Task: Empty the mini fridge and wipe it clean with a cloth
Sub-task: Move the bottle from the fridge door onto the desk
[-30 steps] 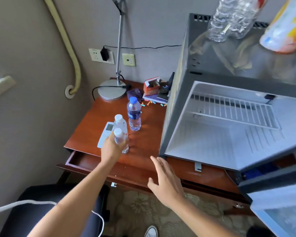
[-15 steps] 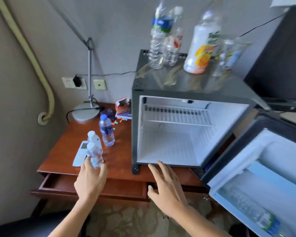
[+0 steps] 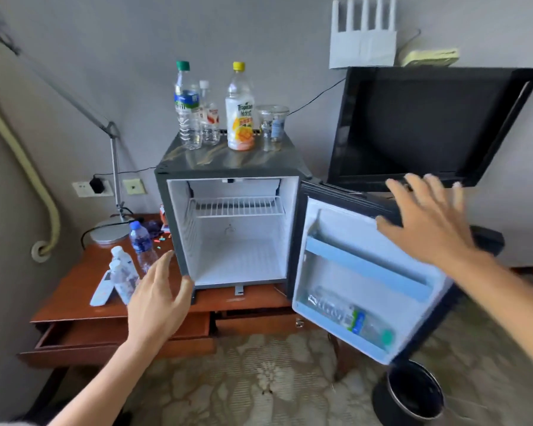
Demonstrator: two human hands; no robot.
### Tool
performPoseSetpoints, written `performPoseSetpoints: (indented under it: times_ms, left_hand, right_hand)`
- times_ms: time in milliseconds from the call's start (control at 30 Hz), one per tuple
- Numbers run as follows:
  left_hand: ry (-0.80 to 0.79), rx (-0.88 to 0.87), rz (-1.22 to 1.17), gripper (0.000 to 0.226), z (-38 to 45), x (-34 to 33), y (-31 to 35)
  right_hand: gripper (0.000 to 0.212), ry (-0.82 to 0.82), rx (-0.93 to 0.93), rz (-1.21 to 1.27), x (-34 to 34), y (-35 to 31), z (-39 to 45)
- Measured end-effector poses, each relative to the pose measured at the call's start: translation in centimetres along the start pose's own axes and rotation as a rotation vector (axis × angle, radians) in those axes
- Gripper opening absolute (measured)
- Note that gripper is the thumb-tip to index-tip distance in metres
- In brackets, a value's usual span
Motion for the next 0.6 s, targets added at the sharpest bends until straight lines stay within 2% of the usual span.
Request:
performPoseSetpoints:
  times_ms: [100, 167, 300, 400, 600]
  left_hand:
    - [-0.061, -0.068, 0.015, 0.06, -1.8, 0.7, 3.2]
    - [-0.097, -0.094, 0.017, 0.06, -2.5, 0.8, 5.0]
    - [-0.18, -0.163, 0.022, 0.064, -3.8, 0.0, 8.7]
    - [-0.282, -0.3, 0.07, 0.066, -5.6, -2.8, 12.2]
    - [-0.634, -0.656, 0.263, 0.071, -9.3, -15.8, 17.3]
  right_hand:
    - [0.092, -0.415, -0.163, -0.055, -2.1, 5.3, 0.6]
    - [0.098, -0.53, -0.161, -0.065, -3.7, 6.6, -0.8]
    - [0.101, -0.493, -0.139, -0.019, -3.4, 5.6, -2.3]
    - [0.106, -0.495, -0.094, -0.034, -2.6, 4.6, -3.3]
    - [0.116, -0.461, -0.012, -0.077, -1.7, 2.5, -6.2]
Point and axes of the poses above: each hand's wrist, its own z-axis towards the middle knuckle, its own x-axis out of the back of the hand, y = z × x, the point moved 4 cm from there along z, towards the middle knuckle, and after that the axes turned 8 degrees about -x, right-handed, at the moved point
